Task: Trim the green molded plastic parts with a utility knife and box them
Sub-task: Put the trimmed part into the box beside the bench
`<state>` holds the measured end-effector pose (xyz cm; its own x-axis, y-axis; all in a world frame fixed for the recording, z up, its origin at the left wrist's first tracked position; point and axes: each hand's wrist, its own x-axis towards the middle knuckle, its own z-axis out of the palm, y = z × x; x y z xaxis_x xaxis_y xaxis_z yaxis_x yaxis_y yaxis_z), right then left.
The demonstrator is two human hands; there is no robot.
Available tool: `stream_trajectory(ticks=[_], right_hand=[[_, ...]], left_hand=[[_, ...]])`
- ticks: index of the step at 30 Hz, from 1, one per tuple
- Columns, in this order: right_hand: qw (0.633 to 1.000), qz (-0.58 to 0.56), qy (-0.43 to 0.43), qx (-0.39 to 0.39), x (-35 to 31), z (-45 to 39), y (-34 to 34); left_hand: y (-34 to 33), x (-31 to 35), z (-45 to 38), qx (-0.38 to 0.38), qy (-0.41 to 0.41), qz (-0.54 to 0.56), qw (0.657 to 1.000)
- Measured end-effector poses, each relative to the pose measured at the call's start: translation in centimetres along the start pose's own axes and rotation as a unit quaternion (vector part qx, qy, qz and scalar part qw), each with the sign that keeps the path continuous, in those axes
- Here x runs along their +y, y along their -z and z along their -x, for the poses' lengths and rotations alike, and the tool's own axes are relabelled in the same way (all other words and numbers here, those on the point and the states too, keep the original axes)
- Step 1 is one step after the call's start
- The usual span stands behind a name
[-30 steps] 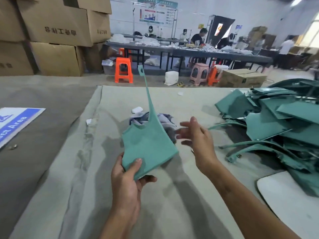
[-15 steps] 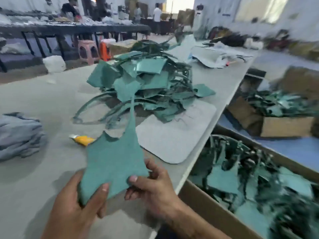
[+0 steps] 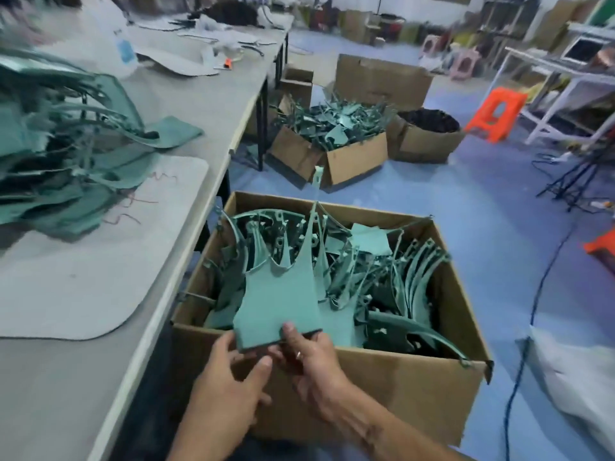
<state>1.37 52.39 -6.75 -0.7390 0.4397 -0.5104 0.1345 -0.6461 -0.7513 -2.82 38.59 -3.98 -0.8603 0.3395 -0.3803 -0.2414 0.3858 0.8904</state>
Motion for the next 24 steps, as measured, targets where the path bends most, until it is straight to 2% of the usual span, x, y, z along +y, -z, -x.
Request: stream_trajectory(ticks=[2, 4, 9, 11, 13, 16, 18, 20, 24], right_hand=[[0.997, -0.006, 0.021, 0.068, -0.8, -3.8, 0.1], [0.994, 0.001, 0.032, 0.105, -1.0, -7.6, -0.1], [0.984, 0.09, 0.021, 0.153, -1.1, -14.4, -1.3], [0.984, 0.126, -0.008, 0.127, -1.5, -16.2, -1.8], [0.989, 0.111, -0.045, 0.089, -1.5, -17.4, -2.4], [0.991, 0.076, -0.06, 0.092, -0.4, -16.8, -2.1], [0.982, 0.131, -0.04, 0.131, 1.4, -16.0, -0.7], [0.956, 0.2, 0.001, 0.213, 2.5, -15.3, 1.1], [0.907, 0.234, 0.023, 0.35, 1.7, -14.0, 0.6]], left_hand=[[-2.5, -1.0, -3.3, -0.04, 0.008, 0.018, 0.999], [-4.2, -0.9, -6.5, -0.049, -0.001, 0.034, 0.998], [-7.0, 0.5, -11.4, -0.035, 0.015, 0.055, 0.998], [-7.8, -0.2, -11.1, -0.039, 0.001, 0.049, 0.998], [-8.3, -1.0, -10.4, -0.046, 0.002, 0.045, 0.998], [-8.4, -1.8, -9.2, -0.036, 0.03, 0.017, 0.999], [-7.7, -2.3, -8.5, -0.02, 0.059, 0.021, 0.998], [-6.4, -2.0, -7.6, -0.01, 0.068, 0.03, 0.997], [-1.3, -0.2, -6.2, -0.005, 0.023, -0.009, 1.0]])
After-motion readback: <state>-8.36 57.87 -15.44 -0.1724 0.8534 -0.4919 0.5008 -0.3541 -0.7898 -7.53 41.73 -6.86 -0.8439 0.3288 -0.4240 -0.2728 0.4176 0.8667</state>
